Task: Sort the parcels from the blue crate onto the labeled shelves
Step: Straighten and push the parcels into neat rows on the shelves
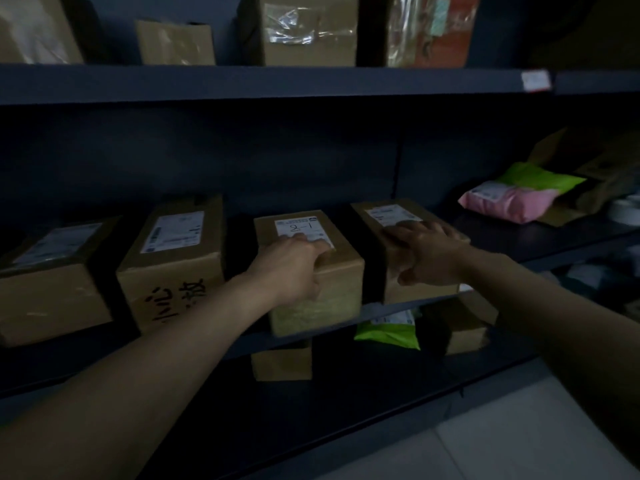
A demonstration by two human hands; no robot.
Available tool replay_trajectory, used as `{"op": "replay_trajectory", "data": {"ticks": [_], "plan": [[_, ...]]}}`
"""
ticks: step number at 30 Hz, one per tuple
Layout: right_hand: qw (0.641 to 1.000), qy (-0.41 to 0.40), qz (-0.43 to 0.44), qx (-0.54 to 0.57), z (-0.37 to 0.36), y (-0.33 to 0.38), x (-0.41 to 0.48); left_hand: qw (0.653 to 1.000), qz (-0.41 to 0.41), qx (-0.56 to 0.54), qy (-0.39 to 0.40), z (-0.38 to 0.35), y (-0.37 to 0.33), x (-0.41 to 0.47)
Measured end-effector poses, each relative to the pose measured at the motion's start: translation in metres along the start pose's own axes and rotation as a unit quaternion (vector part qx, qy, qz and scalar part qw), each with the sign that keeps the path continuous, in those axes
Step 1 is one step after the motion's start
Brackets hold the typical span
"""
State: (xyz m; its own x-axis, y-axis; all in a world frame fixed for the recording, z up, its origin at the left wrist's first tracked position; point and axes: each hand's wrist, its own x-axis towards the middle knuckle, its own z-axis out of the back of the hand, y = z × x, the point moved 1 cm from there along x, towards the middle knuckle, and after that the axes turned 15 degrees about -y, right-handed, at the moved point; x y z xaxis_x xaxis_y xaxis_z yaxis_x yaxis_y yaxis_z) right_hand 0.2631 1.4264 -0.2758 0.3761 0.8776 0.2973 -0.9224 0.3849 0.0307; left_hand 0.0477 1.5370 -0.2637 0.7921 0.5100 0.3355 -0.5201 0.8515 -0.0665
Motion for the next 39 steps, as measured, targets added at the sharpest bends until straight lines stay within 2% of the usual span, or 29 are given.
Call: {"op": "replay_trajectory", "data": {"ticks": [5, 14, 39], "plan": [[0.998, -0.049, 0.024, -0.014, -0.023, -0.013, 0.028, 1.0, 0.02, -0.008, -0.012, -0.012, 0.006, 0.02], [0.998, -0.037, 0.017, -0.037, -0.041, -0.028, 0.078, 0.996, 0.078, 0.001, -0.033, -0.036, 0.014, 0.059], [0.989, -0.129, -0.033, -0.068, -0.062, -0.031, 0.105, 0.995, 0.093, 0.014, -0.039, -0.055, 0.021, 0.097]]}}
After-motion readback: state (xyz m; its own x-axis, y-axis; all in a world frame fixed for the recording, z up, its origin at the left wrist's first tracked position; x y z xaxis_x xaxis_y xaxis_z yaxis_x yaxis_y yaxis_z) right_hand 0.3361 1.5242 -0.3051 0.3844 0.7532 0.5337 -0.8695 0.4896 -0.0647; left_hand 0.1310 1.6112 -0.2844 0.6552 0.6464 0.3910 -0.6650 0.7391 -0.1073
